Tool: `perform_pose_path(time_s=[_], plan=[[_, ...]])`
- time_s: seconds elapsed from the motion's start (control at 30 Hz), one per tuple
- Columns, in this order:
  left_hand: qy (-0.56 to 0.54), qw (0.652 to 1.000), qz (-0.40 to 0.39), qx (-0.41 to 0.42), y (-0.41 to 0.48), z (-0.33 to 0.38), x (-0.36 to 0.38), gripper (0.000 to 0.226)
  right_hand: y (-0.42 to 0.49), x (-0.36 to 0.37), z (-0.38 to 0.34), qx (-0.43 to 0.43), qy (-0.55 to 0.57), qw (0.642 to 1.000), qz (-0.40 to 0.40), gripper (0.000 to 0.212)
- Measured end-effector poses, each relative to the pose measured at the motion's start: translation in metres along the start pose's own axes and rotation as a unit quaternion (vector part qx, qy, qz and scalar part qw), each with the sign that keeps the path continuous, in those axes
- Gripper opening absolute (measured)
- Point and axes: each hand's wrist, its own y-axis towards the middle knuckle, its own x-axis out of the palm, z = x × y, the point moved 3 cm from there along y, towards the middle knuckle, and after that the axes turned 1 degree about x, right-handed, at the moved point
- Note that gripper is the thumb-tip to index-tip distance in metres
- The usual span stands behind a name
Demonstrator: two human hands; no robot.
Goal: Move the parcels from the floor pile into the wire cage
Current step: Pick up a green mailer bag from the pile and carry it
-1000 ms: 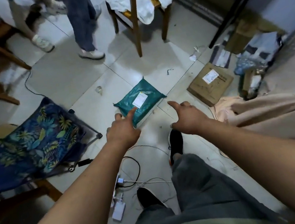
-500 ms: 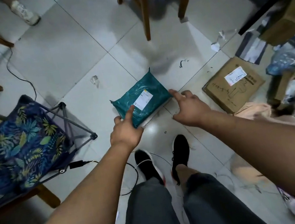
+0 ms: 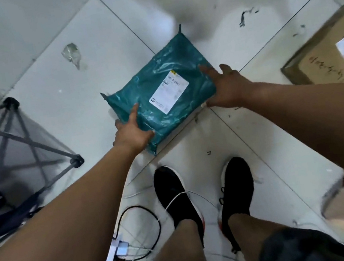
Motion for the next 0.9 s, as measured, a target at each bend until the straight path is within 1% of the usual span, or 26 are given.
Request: perform_pose_path(time_s=[0.13, 0.27, 0.37, 0.43, 0.53, 0.7, 0.8, 0.9], plan=[[-0.075, 0.997, 0.007, 0.018, 0.054, -0.02, 0.037, 0.113, 0.058, 0.039, 0.004, -0.015, -0.021, 1.0, 0.008, 0.125], [-0.141, 0.99, 0.023, 0.019, 0.085, -0.024, 0.055, 0.122, 0.093, 0.045, 0.003, -0.022, -0.018, 0.999, 0.033, 0.135], [-0.183, 0.981, 0.033, 0.048, 0.096, -0.02, 0.064, 0.13, 0.109, 0.041, 0.007, -0.008, 0.03, 0.999, 0.017, 0.146], [-0.208, 0.975, 0.053, 0.058, 0.099, -0.014, 0.069, 0.132, 0.113, 0.041, 0.008, -0.012, 0.074, 0.997, 0.0, 0.149], [-0.232, 0.968, 0.084, 0.047, 0.096, -0.005, 0.072, 0.13, 0.109, 0.04, 0.008, -0.025, 0.082, 0.996, 0.017, 0.147], [-0.266, 0.96, 0.082, 0.033, 0.067, 0.004, 0.06, 0.127, 0.073, 0.028, -0.001, -0.033, 0.08, 0.996, 0.029, 0.144], [-0.271, 0.958, 0.09, 0.034, 0.036, 0.013, 0.039, 0.128, 0.039, 0.007, -0.016, -0.046, 0.073, 0.995, 0.051, 0.14], [-0.269, 0.957, 0.101, 0.035, -0.004, 0.024, 0.002, 0.128, 0.0, -0.025, -0.038, -0.054, 0.069, 0.994, 0.058, 0.136]])
